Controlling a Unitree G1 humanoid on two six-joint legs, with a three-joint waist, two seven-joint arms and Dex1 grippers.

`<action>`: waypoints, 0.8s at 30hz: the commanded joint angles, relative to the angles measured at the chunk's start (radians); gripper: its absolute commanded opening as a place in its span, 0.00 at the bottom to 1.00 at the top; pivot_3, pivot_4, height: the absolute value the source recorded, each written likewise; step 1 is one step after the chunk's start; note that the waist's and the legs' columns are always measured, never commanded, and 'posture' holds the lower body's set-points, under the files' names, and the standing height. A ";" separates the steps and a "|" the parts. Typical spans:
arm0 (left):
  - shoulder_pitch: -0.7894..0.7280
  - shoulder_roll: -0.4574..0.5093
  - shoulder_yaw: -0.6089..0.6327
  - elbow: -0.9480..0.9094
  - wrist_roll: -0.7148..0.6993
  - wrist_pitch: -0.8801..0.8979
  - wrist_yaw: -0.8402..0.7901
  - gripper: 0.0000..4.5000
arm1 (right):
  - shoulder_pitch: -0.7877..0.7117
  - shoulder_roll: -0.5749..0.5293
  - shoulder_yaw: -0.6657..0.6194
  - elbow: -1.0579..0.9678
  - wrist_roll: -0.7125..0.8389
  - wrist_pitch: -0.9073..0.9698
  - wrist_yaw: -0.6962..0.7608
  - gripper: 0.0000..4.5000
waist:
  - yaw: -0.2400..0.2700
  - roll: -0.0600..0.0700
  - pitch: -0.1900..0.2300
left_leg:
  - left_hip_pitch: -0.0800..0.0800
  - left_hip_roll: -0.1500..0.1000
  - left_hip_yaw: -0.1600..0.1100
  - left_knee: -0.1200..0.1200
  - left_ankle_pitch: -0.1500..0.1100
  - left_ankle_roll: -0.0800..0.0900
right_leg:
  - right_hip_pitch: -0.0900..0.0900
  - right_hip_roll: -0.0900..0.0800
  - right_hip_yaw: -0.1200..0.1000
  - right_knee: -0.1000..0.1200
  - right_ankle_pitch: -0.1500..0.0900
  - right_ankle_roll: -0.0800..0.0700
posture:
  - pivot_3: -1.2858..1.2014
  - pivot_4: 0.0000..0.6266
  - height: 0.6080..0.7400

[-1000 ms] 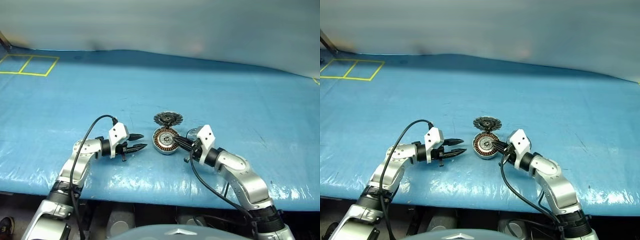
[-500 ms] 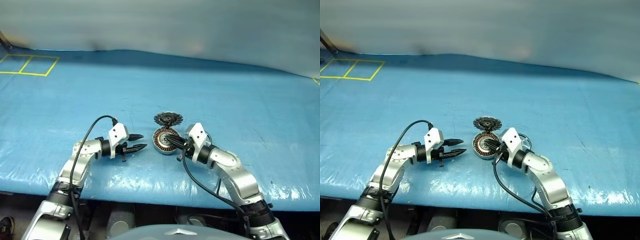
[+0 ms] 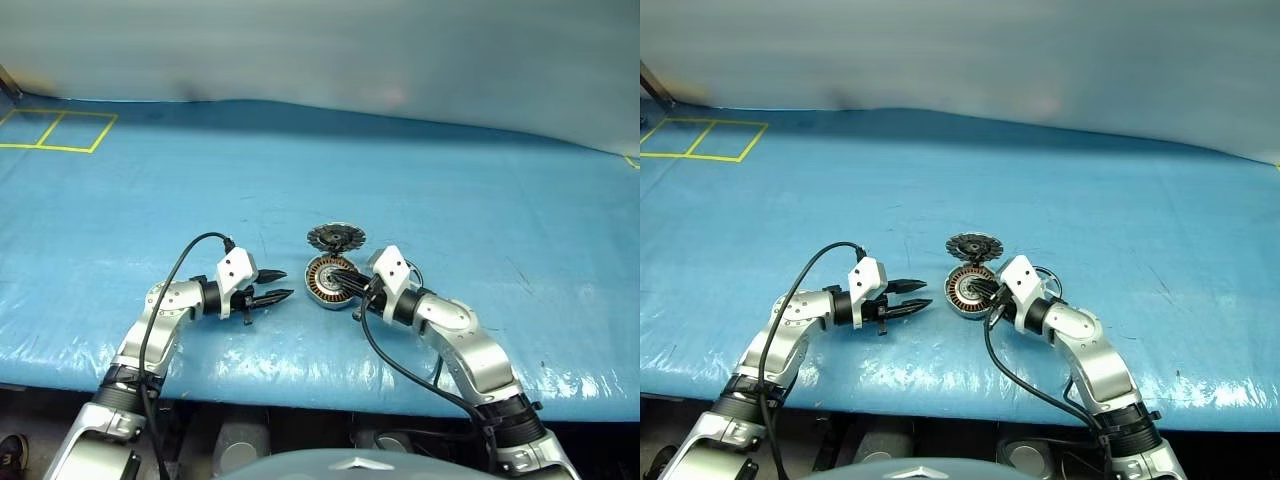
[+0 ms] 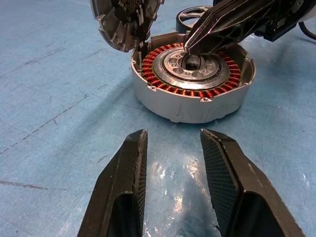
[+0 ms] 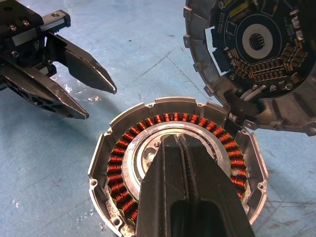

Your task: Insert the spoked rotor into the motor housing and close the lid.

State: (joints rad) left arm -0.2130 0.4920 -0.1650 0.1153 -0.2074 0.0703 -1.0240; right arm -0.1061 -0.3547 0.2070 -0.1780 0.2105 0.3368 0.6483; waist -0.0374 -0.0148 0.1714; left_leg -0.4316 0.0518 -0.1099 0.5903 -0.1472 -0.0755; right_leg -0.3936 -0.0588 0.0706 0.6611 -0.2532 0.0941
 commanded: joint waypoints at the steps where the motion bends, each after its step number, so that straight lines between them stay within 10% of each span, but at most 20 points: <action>1: 0.002 -0.001 0.011 -0.020 -0.005 -0.017 0.006 0.40 | -0.008 -0.020 0.007 -0.032 -0.027 0.000 -0.004 0.01 | 0.000 0.000 0.000 | 0.000 0.000 0.000 0.000 0.000 0.000 | 0.000 0.000 0.000 0.000 0.000 0.000 | 0.52 0.24 1.00; 24: 0.007 -0.003 0.009 -0.021 -0.004 -0.016 0.009 0.40 | -0.037 -0.049 0.014 -0.105 -0.076 0.019 -0.009 0.01 | 0.000 0.000 0.000 | 0.000 0.000 0.000 0.000 0.000 0.000 | 0.000 0.000 0.000 0.000 0.000 0.000 | 0.52 0.24 1.00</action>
State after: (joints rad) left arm -0.2087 0.4918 -0.1650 0.1153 -0.2073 0.0703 -1.0223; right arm -0.1300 -0.4013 0.2458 -0.2453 0.1246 0.3594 0.6453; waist -0.0373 -0.0148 0.1715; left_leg -0.4318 0.0518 -0.1099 0.5902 -0.1472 -0.0755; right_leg -0.3939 -0.0588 0.0707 0.6611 -0.2532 0.0940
